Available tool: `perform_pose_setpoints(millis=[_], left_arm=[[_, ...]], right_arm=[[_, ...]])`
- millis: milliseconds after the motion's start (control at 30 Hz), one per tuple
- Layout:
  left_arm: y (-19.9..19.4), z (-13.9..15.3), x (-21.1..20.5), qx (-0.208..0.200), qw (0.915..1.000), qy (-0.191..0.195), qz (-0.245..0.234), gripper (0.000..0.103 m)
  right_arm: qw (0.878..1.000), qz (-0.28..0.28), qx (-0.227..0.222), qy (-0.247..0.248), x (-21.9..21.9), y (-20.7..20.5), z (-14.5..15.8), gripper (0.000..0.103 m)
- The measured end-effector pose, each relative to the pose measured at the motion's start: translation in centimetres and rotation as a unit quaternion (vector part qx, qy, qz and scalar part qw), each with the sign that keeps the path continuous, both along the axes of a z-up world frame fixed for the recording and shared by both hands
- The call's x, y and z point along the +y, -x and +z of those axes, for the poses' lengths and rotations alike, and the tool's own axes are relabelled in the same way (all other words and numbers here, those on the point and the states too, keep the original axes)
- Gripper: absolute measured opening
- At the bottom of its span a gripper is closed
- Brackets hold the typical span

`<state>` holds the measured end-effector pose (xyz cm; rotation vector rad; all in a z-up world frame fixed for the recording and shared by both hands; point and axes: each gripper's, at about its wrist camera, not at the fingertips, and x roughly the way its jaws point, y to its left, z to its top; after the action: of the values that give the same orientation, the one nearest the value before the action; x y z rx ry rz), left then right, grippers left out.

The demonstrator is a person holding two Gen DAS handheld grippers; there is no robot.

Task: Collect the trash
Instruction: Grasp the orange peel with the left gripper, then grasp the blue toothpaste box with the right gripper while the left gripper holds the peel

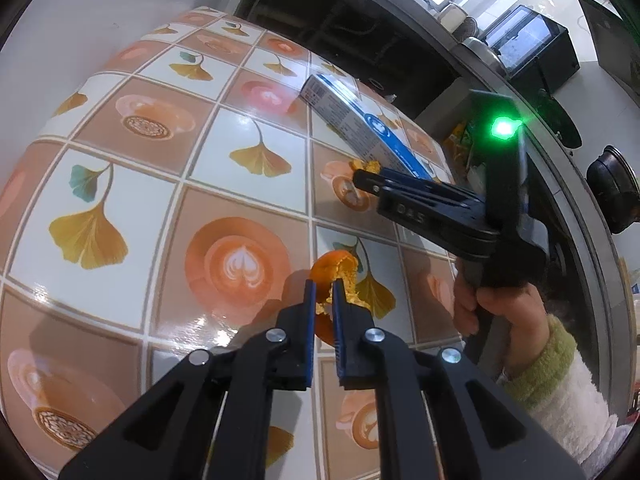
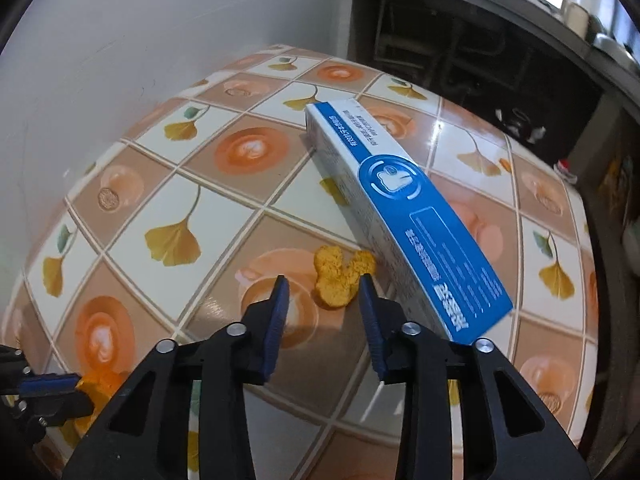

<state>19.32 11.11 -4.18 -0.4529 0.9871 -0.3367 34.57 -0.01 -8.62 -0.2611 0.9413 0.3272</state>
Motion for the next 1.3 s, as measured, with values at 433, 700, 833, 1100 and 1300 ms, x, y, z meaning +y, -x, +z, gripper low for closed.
perform_pose_setpoints(millis=[433,700,833,1100,1300], left_arm=[[0.0,0.0,1.2,-0.004,0.9996,0.012,0.024,0.023],[0.3,0.4,1.8,-0.01,0.9992,0.017,0.034,0.031],[0.5,0.5,2.2,-0.013,0.9987,0.027,0.042,0.036],[0.4,0.7,4.1,-0.014,0.9966,0.031,0.075,0.042],[0.6,1.0,5.3,-0.015,0.9952,0.03,0.092,0.045]], right_arm=[[1.0,0.008,0.003,-0.01,0.1,-0.7,0.1,0.002],[0.999,0.002,0.001,-0.049,-1.3,0.5,1.3,0.001],[0.997,0.002,0.001,-0.081,-2.3,1.6,2.7,0.001],[0.988,0.056,-0.008,-0.146,-1.6,6.4,6.8,0.001],[0.982,0.107,0.002,-0.154,1.3,9.3,7.3,0.001]])
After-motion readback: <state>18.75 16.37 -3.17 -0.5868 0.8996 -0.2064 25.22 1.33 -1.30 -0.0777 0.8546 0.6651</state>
